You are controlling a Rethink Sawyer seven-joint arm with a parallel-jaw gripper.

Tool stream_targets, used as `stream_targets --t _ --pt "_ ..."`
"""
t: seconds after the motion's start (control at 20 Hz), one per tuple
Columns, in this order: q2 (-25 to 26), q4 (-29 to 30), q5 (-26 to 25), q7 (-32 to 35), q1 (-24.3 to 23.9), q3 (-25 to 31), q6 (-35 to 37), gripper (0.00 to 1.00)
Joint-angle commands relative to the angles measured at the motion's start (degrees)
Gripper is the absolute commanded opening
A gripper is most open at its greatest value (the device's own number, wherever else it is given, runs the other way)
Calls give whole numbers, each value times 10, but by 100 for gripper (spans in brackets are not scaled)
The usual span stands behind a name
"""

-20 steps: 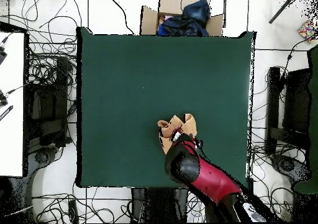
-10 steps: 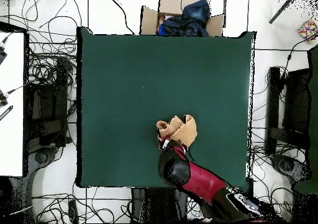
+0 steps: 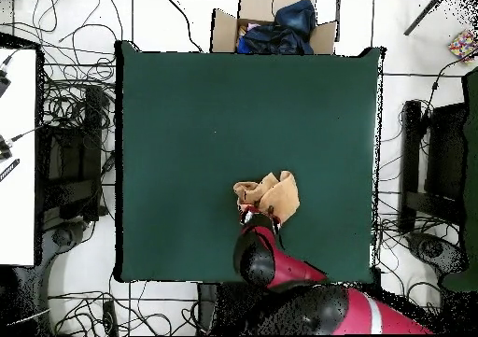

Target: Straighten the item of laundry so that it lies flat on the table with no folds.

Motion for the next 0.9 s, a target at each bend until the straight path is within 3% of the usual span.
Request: stream_targets --t 0.05,0.15,0.25,0.4,0.5,0.65,0.9 --pt "32 -35 68 118 26 -7 84 0" --pt "-4 -16 83 120 34 -3 123 0" --pt "-115 29 119 127 61 -5 208 0" --pt "-226 15 167 101 157 -91 381 0" --pt "-256 -19 159 114 213 -147 482 0" --pt "-284 -44 138 145 237 -158 562 0" --pt "-308 -78 138 202 299 -213 579 0"
